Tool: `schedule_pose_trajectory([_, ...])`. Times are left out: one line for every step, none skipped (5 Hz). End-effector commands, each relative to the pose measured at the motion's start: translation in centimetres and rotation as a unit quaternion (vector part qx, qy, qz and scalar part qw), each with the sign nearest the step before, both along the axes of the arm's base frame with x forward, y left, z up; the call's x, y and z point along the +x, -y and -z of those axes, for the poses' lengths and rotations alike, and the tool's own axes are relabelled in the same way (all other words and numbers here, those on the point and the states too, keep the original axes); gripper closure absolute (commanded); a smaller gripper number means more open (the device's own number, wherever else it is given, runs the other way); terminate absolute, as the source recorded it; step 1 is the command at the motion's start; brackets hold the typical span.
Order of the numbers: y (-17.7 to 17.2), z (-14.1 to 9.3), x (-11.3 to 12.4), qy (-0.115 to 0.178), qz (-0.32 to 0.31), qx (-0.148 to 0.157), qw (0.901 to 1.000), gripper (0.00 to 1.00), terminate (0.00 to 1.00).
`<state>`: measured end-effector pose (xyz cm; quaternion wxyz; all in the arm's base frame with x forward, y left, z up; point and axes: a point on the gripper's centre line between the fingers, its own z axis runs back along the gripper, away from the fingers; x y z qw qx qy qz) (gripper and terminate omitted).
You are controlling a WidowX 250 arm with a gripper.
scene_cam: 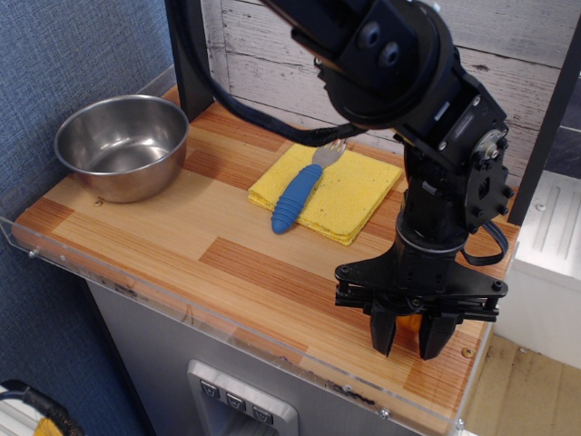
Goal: Move orange pepper directly to the right of cloth.
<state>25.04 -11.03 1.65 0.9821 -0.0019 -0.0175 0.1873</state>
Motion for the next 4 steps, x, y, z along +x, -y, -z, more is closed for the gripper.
schedule_pose_trajectory([0.17, -1.09, -0.14, -0.006, 0.03, -0.001, 0.9995, 0.0, 0.0])
schedule_pose_trajectory([0.14, -1.13, -0.2, -0.011, 0.036, -0.003, 0.9993, 0.0, 0.0])
schedule_pose_trajectory([0.1, -1.15, -0.27, -0.016, 0.04, -0.001, 0.9991, 0.0, 0.0])
schedule_pose_trajectory([0.16, -1.1, -0.15, -0.004, 0.037, -0.005, 0.9993, 0.0, 0.0])
